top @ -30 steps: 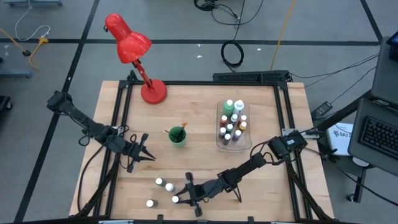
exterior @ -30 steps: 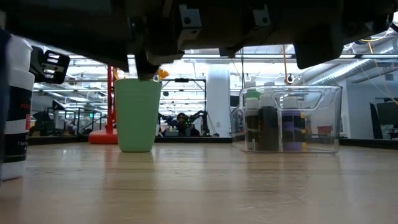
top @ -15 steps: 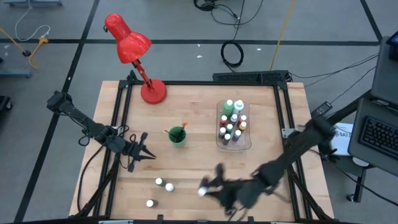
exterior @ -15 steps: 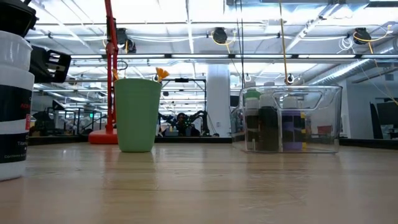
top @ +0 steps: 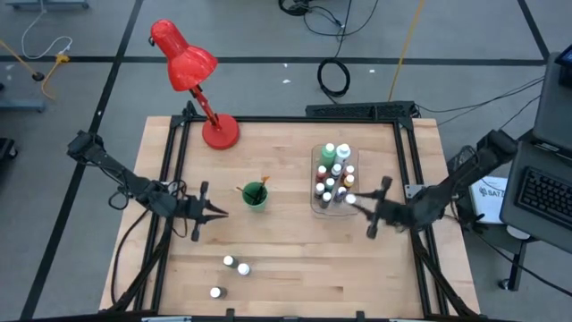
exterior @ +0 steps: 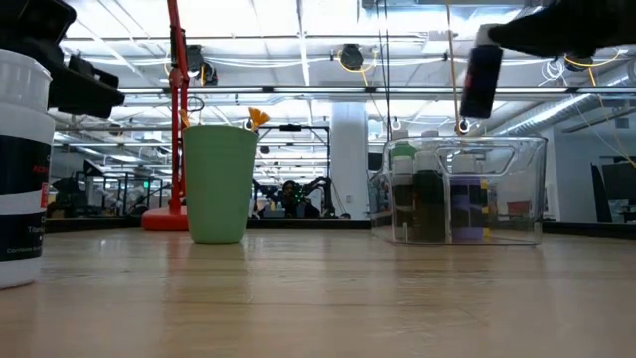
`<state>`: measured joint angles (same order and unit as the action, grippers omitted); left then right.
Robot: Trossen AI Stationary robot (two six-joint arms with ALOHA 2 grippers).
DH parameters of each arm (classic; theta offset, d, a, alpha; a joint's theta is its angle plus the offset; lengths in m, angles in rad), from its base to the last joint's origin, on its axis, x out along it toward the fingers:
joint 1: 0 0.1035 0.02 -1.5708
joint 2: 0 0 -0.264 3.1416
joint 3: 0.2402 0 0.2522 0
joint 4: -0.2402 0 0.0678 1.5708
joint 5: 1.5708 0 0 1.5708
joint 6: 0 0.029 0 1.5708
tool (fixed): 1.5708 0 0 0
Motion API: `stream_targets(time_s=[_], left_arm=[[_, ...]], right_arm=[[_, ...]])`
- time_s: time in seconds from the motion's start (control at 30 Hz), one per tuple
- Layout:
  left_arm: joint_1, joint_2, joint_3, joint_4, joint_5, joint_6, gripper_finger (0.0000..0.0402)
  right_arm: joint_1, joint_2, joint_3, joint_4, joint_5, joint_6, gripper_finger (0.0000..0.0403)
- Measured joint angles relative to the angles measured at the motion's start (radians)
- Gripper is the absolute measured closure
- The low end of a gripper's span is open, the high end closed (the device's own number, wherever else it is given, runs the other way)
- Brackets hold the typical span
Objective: Pick & Place Paint Supplies
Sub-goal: Put the small blue paint bottle into the transparent bin
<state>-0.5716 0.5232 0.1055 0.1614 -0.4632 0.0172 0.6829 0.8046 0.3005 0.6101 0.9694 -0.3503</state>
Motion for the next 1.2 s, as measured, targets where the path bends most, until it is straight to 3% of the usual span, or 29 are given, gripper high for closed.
stream_targets(time_s=[0.07, 0.23, 0.6, 0.77, 0.97, 1.2], left_arm=[[0.000, 0.000, 0.000, 0.014, -0.006, 0.000, 0.0369], [0.001, 0.000, 0.000, 0.019, -0.014, 0.001, 0.0369], [0.001, 0.000, 0.000, 0.026, -0.073, -0.005, 0.0369], [0.001, 0.000, 0.000, 0.026, -0.073, -0.005, 0.0369], [0.001, 0.000, 0.000, 0.025, -0.073, -0.004, 0.0369], [0.001, 0.000, 0.000, 0.024, -0.074, 0.003, 0.0369]], right_arm=[[0.005, -0.092, -0.081, 0.070, -0.002, -0.033, 0.0302], [0.006, -0.228, -0.183, 0.001, -0.004, 0.011, 0.0302], [-0.082, -0.236, -0.218, -0.134, -0.061, 0.180, 0.0302], [-0.174, -0.236, -0.218, -0.168, -0.159, 0.202, 0.0302], [-0.300, -0.238, -0.215, -0.168, -0.413, 0.202, 0.0303], [-0.434, -0.235, -0.221, -0.188, -0.463, 0.320, 0.0304]])
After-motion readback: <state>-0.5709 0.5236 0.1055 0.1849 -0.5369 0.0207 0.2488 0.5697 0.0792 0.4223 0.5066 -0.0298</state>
